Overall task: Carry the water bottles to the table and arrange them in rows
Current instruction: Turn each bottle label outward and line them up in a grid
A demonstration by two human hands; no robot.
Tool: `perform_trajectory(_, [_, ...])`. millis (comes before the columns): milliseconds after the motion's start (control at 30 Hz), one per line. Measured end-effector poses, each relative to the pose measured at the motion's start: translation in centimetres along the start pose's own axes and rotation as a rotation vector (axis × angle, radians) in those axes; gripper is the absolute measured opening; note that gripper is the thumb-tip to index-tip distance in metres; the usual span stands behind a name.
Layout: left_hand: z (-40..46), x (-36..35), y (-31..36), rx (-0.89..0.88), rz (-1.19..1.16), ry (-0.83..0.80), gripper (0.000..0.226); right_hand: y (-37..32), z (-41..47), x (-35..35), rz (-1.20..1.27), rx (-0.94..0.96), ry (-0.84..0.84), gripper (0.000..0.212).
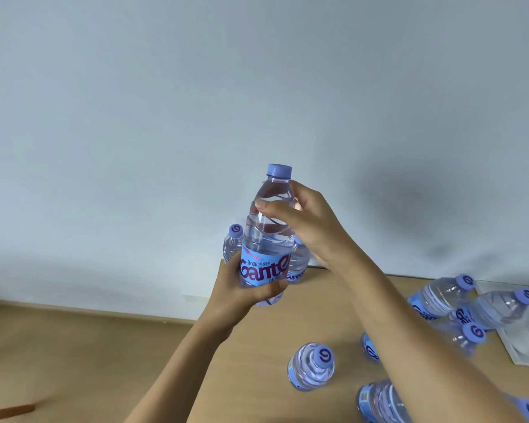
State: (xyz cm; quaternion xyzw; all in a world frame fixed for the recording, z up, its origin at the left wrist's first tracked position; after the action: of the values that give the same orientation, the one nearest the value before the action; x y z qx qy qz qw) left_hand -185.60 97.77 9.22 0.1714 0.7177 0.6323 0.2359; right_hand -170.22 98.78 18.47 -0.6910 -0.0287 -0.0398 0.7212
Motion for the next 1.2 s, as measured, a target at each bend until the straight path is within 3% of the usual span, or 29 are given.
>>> perform_trajectory(267, [0.5,4.0,-6.4,0.102,0.141,0.078,0.051,7.3,1.7,-3.1,-0.131,-0.181,-0.092,0.027])
perform_trajectory(367, [0.9,5.8,-9.5,0.151,0.199,0.113,0.056,10.3,1.7,-4.0,-0.173,-0.241,-0.129,0.021])
perform_trajectory(667, [2.6,8.1,-16.9,0.292,0.400,0.192,0.063,17.5,1.3,-7.0,-0.259,-0.322,-0.077,0.036])
perform_trajectory(1200, [5.6,8.5,-19.7,0.229,0.364,0.191,0.070,20.3,2.3,-7.5,-0.375,-0.204,0.013,0.059])
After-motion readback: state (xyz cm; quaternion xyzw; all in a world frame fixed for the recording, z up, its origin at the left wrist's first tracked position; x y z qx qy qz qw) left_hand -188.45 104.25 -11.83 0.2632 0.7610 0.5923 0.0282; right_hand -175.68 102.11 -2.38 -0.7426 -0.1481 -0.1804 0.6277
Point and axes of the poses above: each hand's wrist, its own z-axis towards the middle knuckle, its own x-axis out of the back of the hand, y = z × x, the point moved 1 cm from there along z, towards the middle knuckle, and after that the axes turned 5 degrees about -y, right-handed, at the moved point
